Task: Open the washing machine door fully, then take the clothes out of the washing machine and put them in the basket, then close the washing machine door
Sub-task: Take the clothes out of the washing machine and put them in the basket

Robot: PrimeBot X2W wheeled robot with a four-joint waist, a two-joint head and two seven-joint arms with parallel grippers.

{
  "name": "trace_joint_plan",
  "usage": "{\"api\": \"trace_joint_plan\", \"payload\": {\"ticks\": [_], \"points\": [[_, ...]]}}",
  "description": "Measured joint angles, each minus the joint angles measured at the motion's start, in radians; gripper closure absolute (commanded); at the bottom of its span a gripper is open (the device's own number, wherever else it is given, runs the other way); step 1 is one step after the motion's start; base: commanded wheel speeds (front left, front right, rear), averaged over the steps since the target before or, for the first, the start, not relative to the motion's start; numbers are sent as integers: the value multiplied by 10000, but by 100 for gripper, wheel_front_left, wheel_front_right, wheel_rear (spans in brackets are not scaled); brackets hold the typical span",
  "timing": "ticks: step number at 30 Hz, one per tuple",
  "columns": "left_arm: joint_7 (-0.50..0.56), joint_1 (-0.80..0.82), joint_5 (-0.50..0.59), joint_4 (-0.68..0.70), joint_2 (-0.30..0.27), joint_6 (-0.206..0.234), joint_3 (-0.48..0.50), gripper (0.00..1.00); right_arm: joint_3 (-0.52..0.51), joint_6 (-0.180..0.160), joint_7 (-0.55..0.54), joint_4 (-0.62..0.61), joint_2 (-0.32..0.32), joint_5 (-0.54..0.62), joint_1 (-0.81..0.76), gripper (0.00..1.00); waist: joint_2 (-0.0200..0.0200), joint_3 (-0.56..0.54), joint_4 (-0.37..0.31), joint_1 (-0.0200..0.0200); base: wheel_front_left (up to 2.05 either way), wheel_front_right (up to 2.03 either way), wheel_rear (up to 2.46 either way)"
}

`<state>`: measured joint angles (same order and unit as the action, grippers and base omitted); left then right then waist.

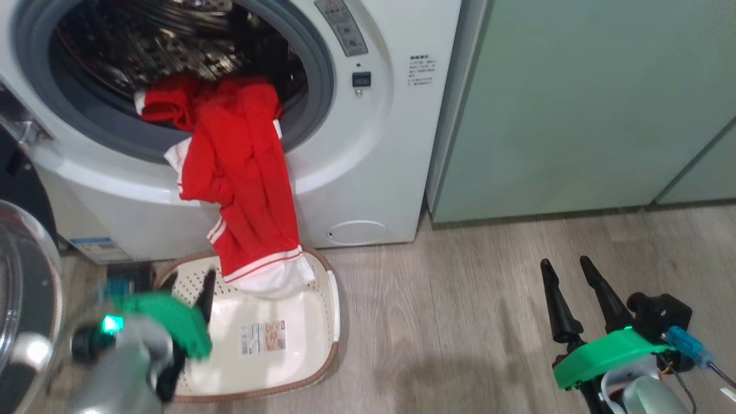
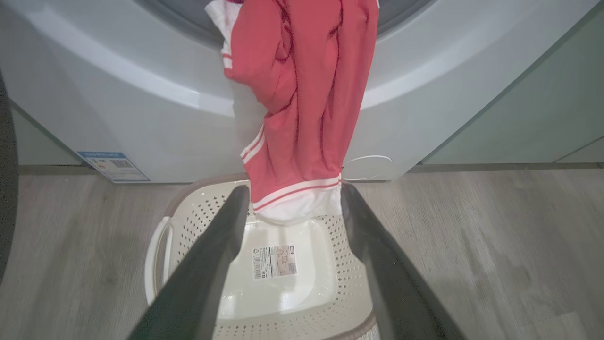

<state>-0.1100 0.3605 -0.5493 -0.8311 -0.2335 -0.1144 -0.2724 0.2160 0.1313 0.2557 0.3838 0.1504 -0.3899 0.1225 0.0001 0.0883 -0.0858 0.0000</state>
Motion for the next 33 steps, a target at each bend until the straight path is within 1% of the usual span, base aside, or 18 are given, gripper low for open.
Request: {"api": "trace_joint_plan", "payload": {"ticks": [2,3,7,8,9,12,15,19,22,25,27,30,33], "points": [[639,657,-79,4,0,8,-29,0,6,0,0,-6,-4,0,20,0,0,178,-32,0,0,0,0],[639,657,-79,4,0,8,-29,0,6,0,0,-6,-4,0,20,0,0,178,-32,0,0,0,0],[1670,1965,-109,79,-13,132,-44,0,54,0,0,-12,-25,-10,263,0,0,595,-186,0,0,0,0],[1891,2232,-176,100,-12,186,-46,0,73,0,0,-21,-46,-50,363,0,0,703,-244,0,0,0,0],[2401,2707,-178,105,-71,307,-102,0,127,0,0,-59,-102,-77,570,0,0,935,-378,0,0,0,0],[2940,3354,-155,105,-282,485,-90,0,215,0,0,-82,-180,-82,851,0,0,1319,-618,0,0,0,0],[3150,4206,-140,130,-523,545,-71,0,205,0,0,-148,-209,-105,1101,0,0,1772,-849,0,0,0,0],[3413,5497,-12,75,-614,633,-71,0,238,0,0,-184,-234,-105,1427,0,0,2409,-1127,0,0,0,0],[3620,6235,94,-280,-748,757,-73,0,274,0,0,-221,-290,-105,1626,0,0,2851,-1348,0,0,0,0],[3622,6770,284,-694,-909,1124,-63,0,272,0,0,-303,-328,-105,1824,0,-1,3276,-1548,0,0,0,0],[3624,7031,322,-972,-995,1289,-54,0,284,0,0,-357,-385,-105,1963,0,0,3525,-1673,1,0,0,0],[3843,7420,433,-1432,-1068,1423,-71,0,297,0,0,-370,-453,-105,2112,0,-1,3877,-1826,0,0,0,0],[4008,7679,433,-1896,-1076,1417,-86,0,314,0,0,-370,-487,-105,2161,0,-1,4160,-1936,0,0,0,0]]}}
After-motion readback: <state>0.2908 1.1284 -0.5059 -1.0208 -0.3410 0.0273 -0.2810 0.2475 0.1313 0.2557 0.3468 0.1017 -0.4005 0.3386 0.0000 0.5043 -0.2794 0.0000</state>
